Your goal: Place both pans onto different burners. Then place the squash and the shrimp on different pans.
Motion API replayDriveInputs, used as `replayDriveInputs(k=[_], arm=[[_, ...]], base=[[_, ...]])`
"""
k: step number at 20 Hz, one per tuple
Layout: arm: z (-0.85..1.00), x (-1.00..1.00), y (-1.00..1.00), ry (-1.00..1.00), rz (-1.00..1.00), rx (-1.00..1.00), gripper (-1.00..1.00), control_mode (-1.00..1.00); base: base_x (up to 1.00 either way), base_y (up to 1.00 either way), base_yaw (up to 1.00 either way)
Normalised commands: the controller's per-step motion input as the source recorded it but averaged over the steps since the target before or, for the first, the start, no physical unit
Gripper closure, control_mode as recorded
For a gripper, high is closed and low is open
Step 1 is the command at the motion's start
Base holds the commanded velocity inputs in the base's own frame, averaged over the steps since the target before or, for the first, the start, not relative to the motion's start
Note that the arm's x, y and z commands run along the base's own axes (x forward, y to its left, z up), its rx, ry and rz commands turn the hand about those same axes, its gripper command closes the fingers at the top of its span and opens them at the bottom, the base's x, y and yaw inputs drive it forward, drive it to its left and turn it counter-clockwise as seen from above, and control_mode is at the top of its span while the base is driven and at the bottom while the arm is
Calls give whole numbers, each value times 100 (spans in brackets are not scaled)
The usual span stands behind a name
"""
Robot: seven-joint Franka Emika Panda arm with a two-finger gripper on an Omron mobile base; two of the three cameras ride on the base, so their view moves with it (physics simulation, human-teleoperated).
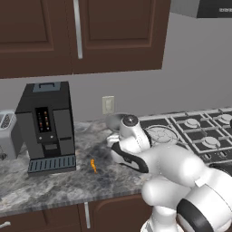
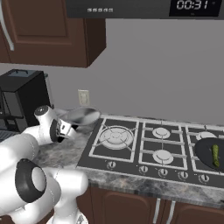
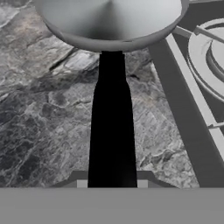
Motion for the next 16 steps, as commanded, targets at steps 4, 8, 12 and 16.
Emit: replayDriveInputs(k=[4,8,12,16], arm=[[0,-13,-23,-1,-14,0,100,-100],[0,-4,-22,-1,-15,0,100,-100],[0,0,-19,-1,-14,0,100,-100],[0,0,-29,0,-13,0,100,-100]], base=[[0,0,0],[0,0,0],[0,0,0],[0,0,0]])
